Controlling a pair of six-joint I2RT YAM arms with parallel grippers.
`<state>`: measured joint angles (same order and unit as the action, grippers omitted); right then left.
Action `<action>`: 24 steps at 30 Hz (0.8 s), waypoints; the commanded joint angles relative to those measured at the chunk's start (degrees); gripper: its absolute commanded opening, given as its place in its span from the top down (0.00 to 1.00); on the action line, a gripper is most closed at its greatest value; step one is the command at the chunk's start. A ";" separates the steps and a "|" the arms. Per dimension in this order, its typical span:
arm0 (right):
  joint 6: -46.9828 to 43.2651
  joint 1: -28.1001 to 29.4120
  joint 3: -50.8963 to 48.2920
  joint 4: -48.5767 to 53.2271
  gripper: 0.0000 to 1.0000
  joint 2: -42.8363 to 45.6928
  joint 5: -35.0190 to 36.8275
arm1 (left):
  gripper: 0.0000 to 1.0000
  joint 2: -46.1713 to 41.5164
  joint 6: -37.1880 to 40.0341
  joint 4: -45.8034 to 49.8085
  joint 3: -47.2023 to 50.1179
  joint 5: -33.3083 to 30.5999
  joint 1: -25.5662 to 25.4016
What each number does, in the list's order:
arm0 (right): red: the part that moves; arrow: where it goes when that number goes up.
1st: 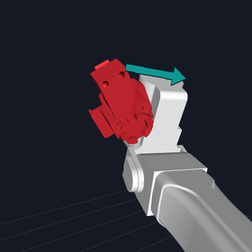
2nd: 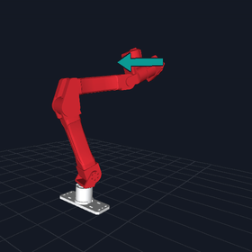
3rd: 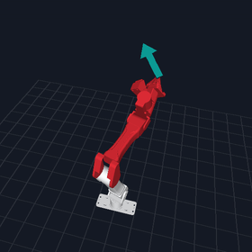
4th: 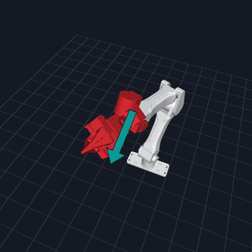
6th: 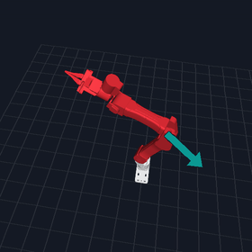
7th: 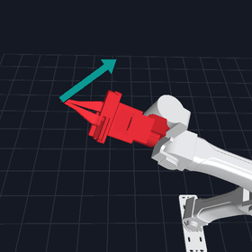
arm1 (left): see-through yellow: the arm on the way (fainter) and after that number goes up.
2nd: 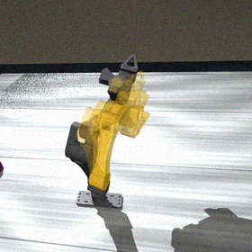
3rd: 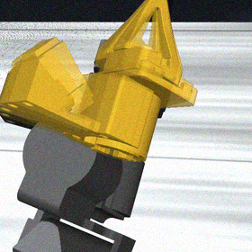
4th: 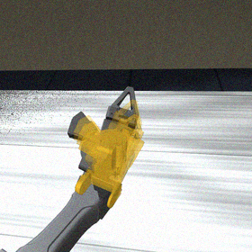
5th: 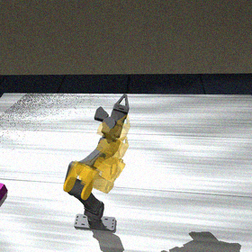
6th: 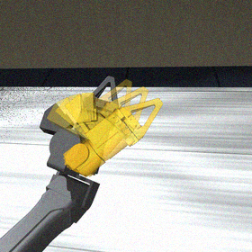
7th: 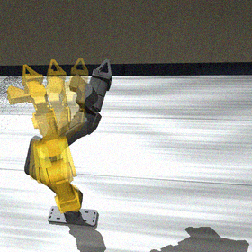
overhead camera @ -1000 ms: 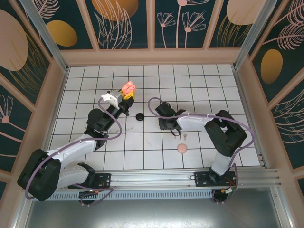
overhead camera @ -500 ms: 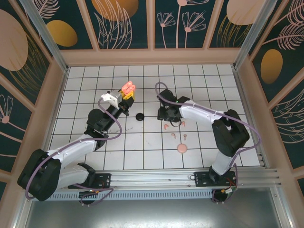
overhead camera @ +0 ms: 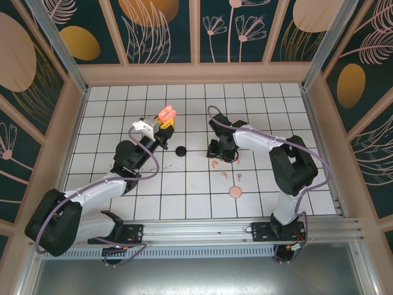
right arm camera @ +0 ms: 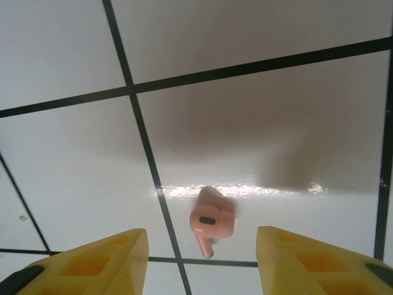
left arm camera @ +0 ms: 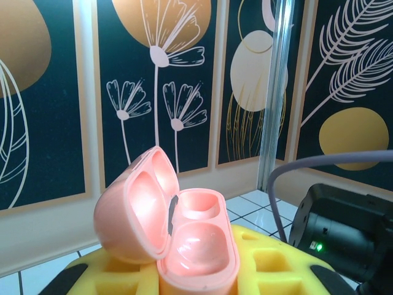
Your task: Insert the wireless bluetooth earbuds into the charging case
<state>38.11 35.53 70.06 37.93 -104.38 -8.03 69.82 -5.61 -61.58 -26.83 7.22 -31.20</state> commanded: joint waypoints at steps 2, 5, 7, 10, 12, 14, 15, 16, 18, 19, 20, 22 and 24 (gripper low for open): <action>0.45 0.68 2.18 2.72 0.50 -2.21 -0.14 | 1.00 -0.19 0.15 -3.74 0.46 0.51 -0.33; 0.37 0.73 2.60 2.45 0.52 -3.30 -0.14 | 1.00 -0.07 0.09 -3.98 0.55 0.56 -0.35; 0.43 0.81 3.17 2.41 0.52 -3.93 -0.21 | 1.00 0.04 -0.02 -4.07 0.60 0.60 -0.32; 0.39 1.20 4.06 2.63 0.53 -4.84 0.01 | 1.00 0.14 -0.11 -4.34 0.72 0.62 -0.29; 0.37 1.30 4.35 2.76 0.53 -5.26 0.16 | 1.00 0.14 -0.11 -4.49 0.68 0.60 -0.35; 0.39 1.48 4.53 3.00 0.54 -5.62 0.63 | 1.00 0.22 -0.11 -4.77 0.77 0.60 -0.34; 0.29 1.62 4.60 3.15 0.54 -5.74 0.99 | 1.00 0.23 -0.16 -4.86 0.90 0.60 -0.35; 0.27 1.73 4.67 3.35 0.54 -5.91 1.30 | 1.00 0.23 -0.11 -4.93 0.90 0.60 -0.35; 0.17 1.87 4.60 3.45 0.54 -6.01 1.84 | 1.00 0.27 -0.11 -4.95 0.98 0.69 -0.33; 0.21 1.91 4.55 3.46 0.54 -6.10 1.96 | 1.00 0.23 -0.11 -4.95 0.97 0.60 -0.31; 0.18 1.91 4.45 3.39 0.54 -6.10 2.10 | 1.00 0.23 -0.10 -5.09 1.08 0.60 -0.31; 0.21 2.00 4.41 3.29 0.55 -6.19 2.23 | 1.00 0.31 -0.05 -5.21 1.21 0.54 -0.35; 0.19 2.00 4.46 3.24 0.55 -6.52 2.21 | 1.00 0.31 -0.04 -5.31 1.16 0.51 -0.35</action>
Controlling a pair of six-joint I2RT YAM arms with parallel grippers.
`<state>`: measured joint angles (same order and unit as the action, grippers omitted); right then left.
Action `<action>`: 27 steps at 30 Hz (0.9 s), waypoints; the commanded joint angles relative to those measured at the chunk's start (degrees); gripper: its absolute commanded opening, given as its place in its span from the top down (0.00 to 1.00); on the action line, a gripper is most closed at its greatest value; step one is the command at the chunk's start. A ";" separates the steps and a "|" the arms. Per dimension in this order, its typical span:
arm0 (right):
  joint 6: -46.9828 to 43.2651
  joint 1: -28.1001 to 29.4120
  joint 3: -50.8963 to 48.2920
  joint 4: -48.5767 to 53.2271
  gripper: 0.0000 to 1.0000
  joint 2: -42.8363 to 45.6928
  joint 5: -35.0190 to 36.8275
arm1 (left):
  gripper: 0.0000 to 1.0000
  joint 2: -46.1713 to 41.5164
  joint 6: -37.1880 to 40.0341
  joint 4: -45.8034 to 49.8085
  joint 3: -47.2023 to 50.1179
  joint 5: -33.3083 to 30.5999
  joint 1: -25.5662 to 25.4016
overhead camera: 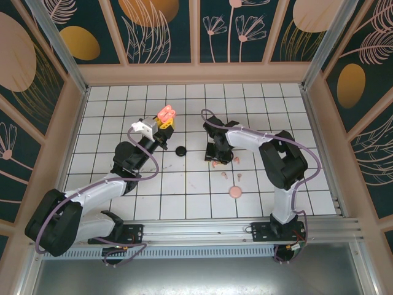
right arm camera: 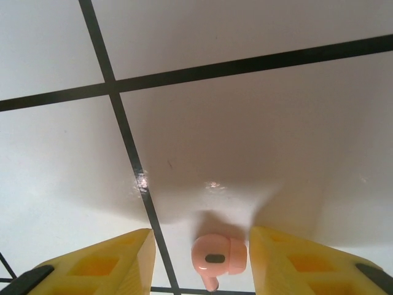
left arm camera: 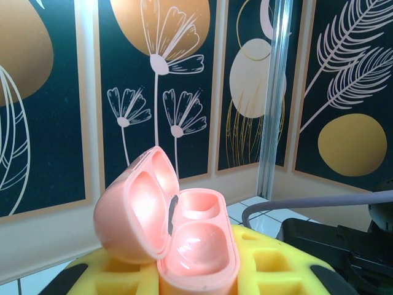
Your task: Insert the wireless bluetooth earbuds into the charging case
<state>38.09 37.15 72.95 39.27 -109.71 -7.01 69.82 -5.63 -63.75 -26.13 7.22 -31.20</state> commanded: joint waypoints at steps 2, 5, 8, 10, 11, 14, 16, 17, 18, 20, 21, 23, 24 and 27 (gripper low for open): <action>0.21 0.59 1.66 1.87 0.56 -1.60 1.29 | 1.00 0.31 0.00 -3.31 0.55 0.52 -0.31; 0.21 0.91 1.77 1.80 0.57 -2.14 1.38 | 1.00 0.23 0.05 -3.45 0.59 0.51 -0.29; 0.23 1.16 1.93 1.87 0.58 -2.74 1.63 | 1.00 0.14 0.13 -3.50 0.70 0.42 -0.35; 0.23 1.24 1.92 1.78 0.58 -3.08 1.86 | 1.00 0.14 0.15 -3.58 0.73 0.59 -0.35; 0.21 1.33 1.98 1.73 0.58 -3.26 1.98 | 1.00 0.14 0.10 -3.58 0.71 0.60 -0.34; 0.12 1.40 2.07 1.69 0.60 -3.66 2.26 | 1.00 0.02 0.09 -3.58 0.86 0.60 -0.32; 0.15 1.46 2.07 1.63 0.61 -3.82 2.43 | 1.00 0.02 0.09 -3.58 0.82 0.60 -0.35; 0.12 1.51 2.01 1.60 0.62 -3.93 2.43 | 1.00 0.00 0.09 -3.58 0.73 0.60 -0.35; 0.10 1.54 1.97 1.57 0.62 -3.94 2.54 | 1.00 -0.06 0.09 -3.62 0.67 0.61 -0.34; 0.23 1.78 2.02 1.43 0.64 -3.93 2.61 | 1.00 0.00 -0.02 -3.49 0.69 0.69 -0.33; 0.27 1.85 1.87 1.34 0.64 -3.93 2.61 | 1.00 0.01 -0.01 -3.44 0.64 0.69 -0.35; 0.33 2.06 1.93 1.14 0.67 -3.93 2.85 | 1.00 0.14 -0.09 -3.40 0.56 0.82 -0.30; 0.37 2.26 1.93 1.09 0.67 -3.80 3.04 | 1.00 0.18 -0.19 -3.40 0.55 0.86 -0.35; 0.81 2.62 1.50 0.26 0.71 -3.24 3.44 | 1.00 0.23 -0.39 -3.32 0.52 0.95 -0.34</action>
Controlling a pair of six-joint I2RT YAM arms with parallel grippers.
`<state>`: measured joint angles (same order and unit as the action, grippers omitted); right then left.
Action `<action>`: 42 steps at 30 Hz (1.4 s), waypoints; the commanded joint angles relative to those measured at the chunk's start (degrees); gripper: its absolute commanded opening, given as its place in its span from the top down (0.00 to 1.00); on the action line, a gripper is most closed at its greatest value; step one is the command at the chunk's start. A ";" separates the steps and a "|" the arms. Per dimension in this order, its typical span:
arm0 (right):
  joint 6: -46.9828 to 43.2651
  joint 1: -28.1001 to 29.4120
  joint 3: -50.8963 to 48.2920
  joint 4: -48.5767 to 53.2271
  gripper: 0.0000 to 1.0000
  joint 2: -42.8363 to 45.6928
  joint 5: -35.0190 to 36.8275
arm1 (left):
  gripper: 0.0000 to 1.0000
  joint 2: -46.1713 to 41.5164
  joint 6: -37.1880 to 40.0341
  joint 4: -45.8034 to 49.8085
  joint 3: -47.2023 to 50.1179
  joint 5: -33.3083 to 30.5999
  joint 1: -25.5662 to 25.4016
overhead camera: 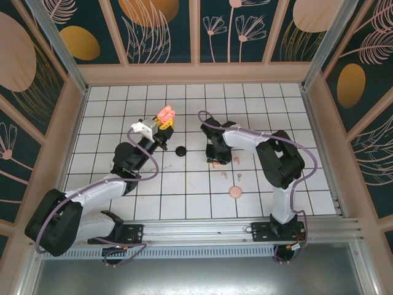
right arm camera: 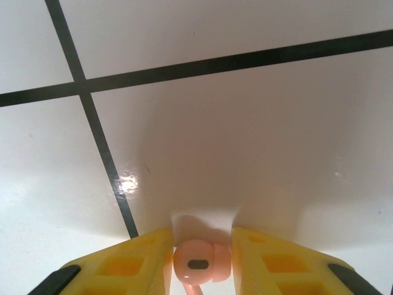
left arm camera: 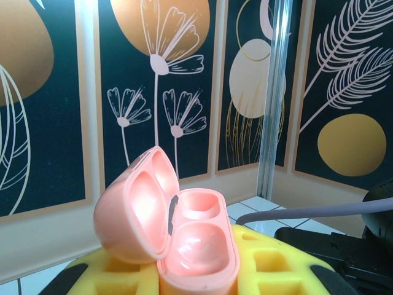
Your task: Insert the wireless bluetooth earbuds into the charging case
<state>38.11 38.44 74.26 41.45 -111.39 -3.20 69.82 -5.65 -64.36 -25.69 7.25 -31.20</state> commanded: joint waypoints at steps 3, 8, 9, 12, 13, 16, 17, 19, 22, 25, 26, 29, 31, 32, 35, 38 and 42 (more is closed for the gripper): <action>1.43 1.55 -0.90 -3.65 0.73 -0.32 0.17 | 1.00 0.14 -0.34 -2.35 0.06 1.02 -0.35; 2.80 2.08 -4.51 -8.67 0.75 3.91 1.90 | 1.00 -0.17 0.24 -1.38 0.11 1.53 -0.34; 3.06 2.15 -5.38 -10.11 0.75 5.24 2.25 | 1.00 -0.22 0.42 -1.23 0.16 1.75 -0.33; 3.44 2.62 -7.62 -14.20 0.75 9.84 3.75 | 1.00 -0.64 1.40 -1.06 0.51 2.81 -0.31; 3.41 2.99 -8.04 -15.44 0.75 11.56 4.30 | 1.00 -0.80 1.85 -0.96 0.62 3.44 -0.29; 2.70 3.87 -8.36 -19.00 0.75 16.21 7.04 | 1.00 -1.43 3.19 -0.83 1.08 5.31 -0.34; 2.19 4.06 -8.26 -20.09 0.75 17.59 7.54 | 1.00 -1.59 3.50 -0.65 1.17 5.94 -0.33; 0.89 4.53 -7.76 -22.65 0.75 20.78 8.69 | 1.00 -2.09 4.26 -0.08 1.17 7.40 -0.35; -1.97 5.23 -6.61 -26.50 0.75 24.97 10.45 | 1.00 -2.95 5.27 0.62 1.26 9.22 -0.35; -5.18 5.68 -5.72 -30.71 0.75 28.36 11.20 | 1.00 -3.72 6.40 1.47 1.59 10.30 -0.35; -6.12 5.73 -5.45 -31.93 0.75 29.31 11.07 | 1.00 -3.90 6.74 1.84 1.61 10.40 -0.31; -9.28 6.25 -5.21 -36.66 0.75 32.38 10.67 | 1.00 -4.13 8.01 2.54 1.85 10.82 -0.31; -11.70 7.01 -5.69 -40.51 0.75 34.60 10.56 | 1.00 -3.82 8.67 1.63 2.28 11.19 -0.35; -12.71 7.37 -6.02 -42.16 0.75 35.46 10.43 | 1.00 -3.53 8.84 1.20 2.39 11.34 -0.35; -15.44 8.55 -8.28 -48.54 0.75 38.54 9.28 | 1.00 -2.35 9.90 0.21 2.43 12.31 -0.34; -18.43 9.91 -12.17 -56.82 0.74 41.66 7.11 | 1.00 -1.37 10.68 -0.98 2.18 13.35 -0.31; -20.38 11.08 -17.23 -66.69 0.74 44.71 4.36 | 1.00 -0.11 11.29 -0.98 0.47 14.35 -0.34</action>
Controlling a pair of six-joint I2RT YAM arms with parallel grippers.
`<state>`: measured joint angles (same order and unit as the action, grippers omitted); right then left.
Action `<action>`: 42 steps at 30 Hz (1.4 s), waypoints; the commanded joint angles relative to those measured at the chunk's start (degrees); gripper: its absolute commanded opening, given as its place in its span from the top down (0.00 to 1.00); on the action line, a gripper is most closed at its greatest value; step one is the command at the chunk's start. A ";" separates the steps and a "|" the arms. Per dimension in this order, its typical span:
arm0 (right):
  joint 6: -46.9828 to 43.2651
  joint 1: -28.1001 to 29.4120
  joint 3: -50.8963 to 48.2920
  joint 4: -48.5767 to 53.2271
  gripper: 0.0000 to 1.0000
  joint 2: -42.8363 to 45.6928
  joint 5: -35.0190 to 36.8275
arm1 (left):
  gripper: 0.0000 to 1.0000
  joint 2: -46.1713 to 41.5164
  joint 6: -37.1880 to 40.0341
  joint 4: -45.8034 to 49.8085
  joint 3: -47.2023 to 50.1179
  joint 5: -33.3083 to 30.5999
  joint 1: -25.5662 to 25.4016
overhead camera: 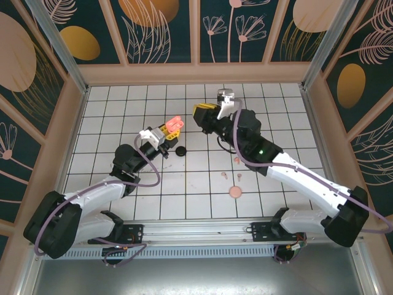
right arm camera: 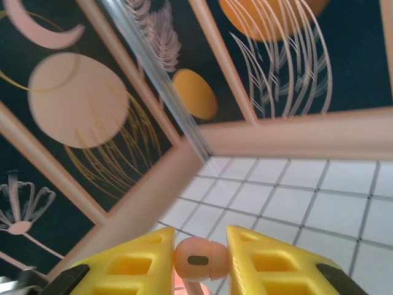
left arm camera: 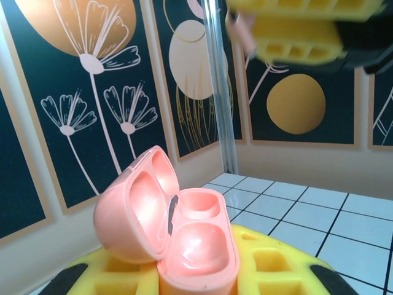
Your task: Insert the wireless bluetooth earbuds into the charging case
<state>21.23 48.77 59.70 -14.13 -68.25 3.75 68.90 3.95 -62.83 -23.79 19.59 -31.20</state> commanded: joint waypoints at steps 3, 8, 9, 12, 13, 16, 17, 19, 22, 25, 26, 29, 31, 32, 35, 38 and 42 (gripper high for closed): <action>-3.91 1.19 -5.78 -16.98 0.74 2.44 -5.55 | 1.00 1.71 1.59 0.14 -4.26 2.36 -0.34; -2.90 1.33 -8.48 -23.25 0.74 2.01 -9.64 | 1.00 3.46 0.05 2.58 -7.89 3.30 -0.34; -2.35 1.34 -8.71 -24.11 0.74 1.72 -10.24 | 1.00 3.73 -0.44 2.63 -8.38 3.33 -0.35; -0.84 1.37 -9.08 -26.36 0.74 0.65 -11.69 | 1.00 4.46 -1.99 2.91 -9.38 3.41 -0.28; -0.55 1.41 -9.17 -26.83 0.74 0.28 -11.91 | 1.00 4.64 -2.44 2.98 -9.57 3.52 -0.33; -0.39 1.50 -8.90 -27.55 0.74 -1.10 -12.10 | 1.00 4.84 -3.48 3.16 -10.20 3.77 -0.35; -0.47 1.58 -8.79 -27.70 0.74 -1.55 -12.10 | 1.00 4.87 -3.66 3.28 -10.37 3.87 -0.35; -0.84 1.67 -8.64 -27.91 0.74 -2.60 -11.69 | 1.00 4.92 -4.02 3.41 -10.70 4.05 -0.32; -1.45 1.76 -8.70 -28.53 0.74 -3.99 -11.15 | 1.00 4.78 -4.34 3.93 -11.25 4.37 -0.29; -1.83 1.85 -8.25 -28.92 0.74 -5.33 -10.69 | 1.00 4.67 -4.49 4.74 -11.54 4.59 -0.34; -2.05 1.86 -8.14 -29.06 0.75 -5.72 -10.60 | 1.00 4.68 -4.51 4.90 -11.61 4.74 -0.35; -2.21 1.85 -7.93 -29.30 0.75 -6.83 -10.18 | 1.00 4.66 -4.68 5.16 -11.63 4.93 -0.34; -2.34 1.85 -7.59 -29.46 0.75 -7.53 -9.99 | 1.00 4.66 -4.90 5.39 -11.76 5.09 -0.35; -2.34 1.85 -7.58 -29.52 0.75 -7.83 -9.90 | 1.00 4.65 -4.90 5.52 -11.82 5.15 -0.35; -2.26 1.86 -7.54 -29.93 0.75 -8.61 -9.69 | 1.00 4.66 -5.20 5.61 -11.94 5.28 -0.27; -2.38 1.85 -7.48 -30.20 0.75 -9.19 -9.31 | 1.00 4.54 -5.56 5.70 -12.16 5.45 -0.35; -2.41 1.85 -7.17 -30.18 0.75 -10.05 -9.11 | 1.00 4.41 -5.87 5.62 -12.41 5.72 -0.35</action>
<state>19.79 50.04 51.31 -40.91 -77.58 -5.89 73.60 -0.75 -56.53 -34.41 24.08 -31.20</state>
